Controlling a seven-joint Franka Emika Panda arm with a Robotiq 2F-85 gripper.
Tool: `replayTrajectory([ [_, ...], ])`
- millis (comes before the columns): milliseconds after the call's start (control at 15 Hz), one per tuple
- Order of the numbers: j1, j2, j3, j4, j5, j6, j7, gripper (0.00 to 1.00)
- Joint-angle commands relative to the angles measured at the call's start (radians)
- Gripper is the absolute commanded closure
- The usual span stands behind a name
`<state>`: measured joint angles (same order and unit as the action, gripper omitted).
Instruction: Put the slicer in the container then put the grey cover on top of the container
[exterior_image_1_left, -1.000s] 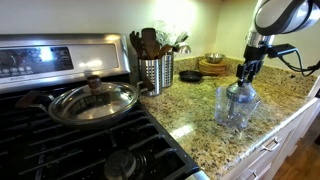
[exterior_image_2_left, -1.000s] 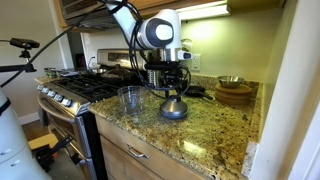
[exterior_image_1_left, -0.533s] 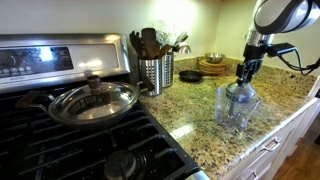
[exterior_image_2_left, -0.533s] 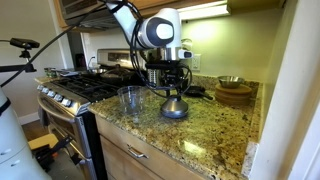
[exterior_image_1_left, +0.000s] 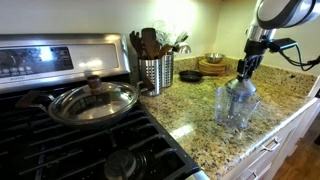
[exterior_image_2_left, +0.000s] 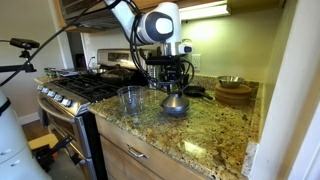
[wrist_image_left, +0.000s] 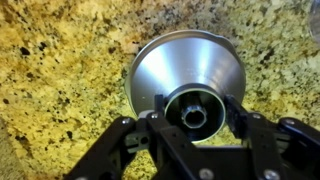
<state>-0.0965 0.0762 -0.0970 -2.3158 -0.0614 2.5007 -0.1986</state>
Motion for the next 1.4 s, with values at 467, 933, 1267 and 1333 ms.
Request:
replayTrajectory([
  [467, 0.019, -0.251, 0.023, -0.060, -0.127, -0.169, -0.029, 0.65],
  [933, 0.073, -0.386, 0.078, -0.094, -0.139, -0.270, -0.080, 0.65],
  [1267, 0.133, -0.433, 0.105, -0.117, -0.116, -0.303, -0.129, 0.65],
  [1333, 0.146, -0.436, 0.108, -0.121, -0.111, -0.309, -0.143, 0.65],
])
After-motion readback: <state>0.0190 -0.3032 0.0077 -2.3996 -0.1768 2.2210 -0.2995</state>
